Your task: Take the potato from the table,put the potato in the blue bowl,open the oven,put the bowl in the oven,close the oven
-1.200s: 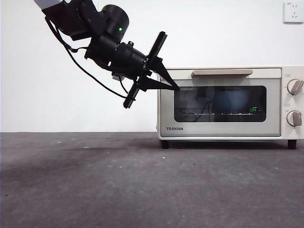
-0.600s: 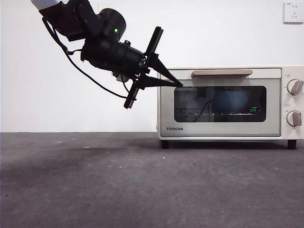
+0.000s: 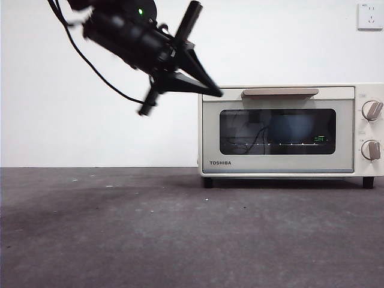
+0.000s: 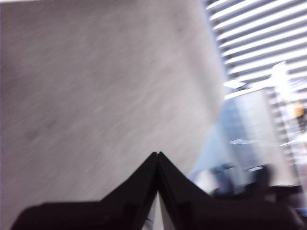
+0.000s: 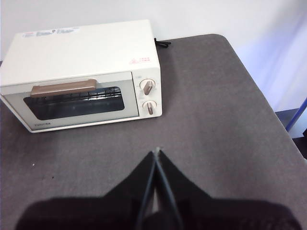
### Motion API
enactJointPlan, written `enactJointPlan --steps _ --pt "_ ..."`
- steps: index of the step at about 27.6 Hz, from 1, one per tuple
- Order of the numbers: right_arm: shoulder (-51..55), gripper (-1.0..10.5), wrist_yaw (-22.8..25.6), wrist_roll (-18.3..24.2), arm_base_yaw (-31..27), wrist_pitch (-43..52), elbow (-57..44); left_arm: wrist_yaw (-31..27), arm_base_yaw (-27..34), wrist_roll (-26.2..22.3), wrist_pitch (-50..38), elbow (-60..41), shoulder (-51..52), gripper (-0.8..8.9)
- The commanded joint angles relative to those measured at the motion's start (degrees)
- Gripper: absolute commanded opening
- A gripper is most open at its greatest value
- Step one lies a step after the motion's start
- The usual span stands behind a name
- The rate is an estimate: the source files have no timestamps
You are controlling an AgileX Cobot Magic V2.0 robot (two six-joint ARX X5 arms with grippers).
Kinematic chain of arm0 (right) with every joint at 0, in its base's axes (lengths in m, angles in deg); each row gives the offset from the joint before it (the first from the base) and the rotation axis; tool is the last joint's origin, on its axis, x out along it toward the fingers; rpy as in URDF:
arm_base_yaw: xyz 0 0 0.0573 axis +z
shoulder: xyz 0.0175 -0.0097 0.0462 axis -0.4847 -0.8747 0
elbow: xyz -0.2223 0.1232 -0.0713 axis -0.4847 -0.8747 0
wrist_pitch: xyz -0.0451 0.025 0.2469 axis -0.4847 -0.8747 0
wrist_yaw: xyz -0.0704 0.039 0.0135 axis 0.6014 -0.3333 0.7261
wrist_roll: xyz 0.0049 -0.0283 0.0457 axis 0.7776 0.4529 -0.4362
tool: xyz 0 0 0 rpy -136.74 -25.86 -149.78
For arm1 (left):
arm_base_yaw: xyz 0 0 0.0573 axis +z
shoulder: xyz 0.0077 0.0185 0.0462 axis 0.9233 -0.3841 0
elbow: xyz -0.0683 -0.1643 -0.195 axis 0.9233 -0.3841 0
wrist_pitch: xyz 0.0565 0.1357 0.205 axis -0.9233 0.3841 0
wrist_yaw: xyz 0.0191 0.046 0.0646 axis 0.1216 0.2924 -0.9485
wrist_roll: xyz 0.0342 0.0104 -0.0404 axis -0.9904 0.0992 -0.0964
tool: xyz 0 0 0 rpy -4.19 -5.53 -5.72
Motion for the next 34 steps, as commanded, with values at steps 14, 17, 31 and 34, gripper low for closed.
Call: enactJointPlan --steps 14,17,31,34 --pt "1.38 -0.1 -1.55 0.74 2.08 -0.94 -0.09 -22.62 -5.97 -16.63 18.34 -0.04 26.27 -0.05" --pt "1.73 -0.1 -3.78 0.74 3.93 -1.11 -0.09 -27.45 -8.31 -15.04 19.85 -0.04 32.52 -0.05" --pt "1.62 -0.1 -3.98 -3.34 6.78 -1.27 -0.09 -49.62 -19.80 -12.61 31.10 -0.04 51.93 -0.04" --pt "1.22 -0.1 -3.98 -4.55 6.78 -1.27 -0.09 -49.64 -19.78 -12.41 31.12 -0.02 53.37 -0.04"
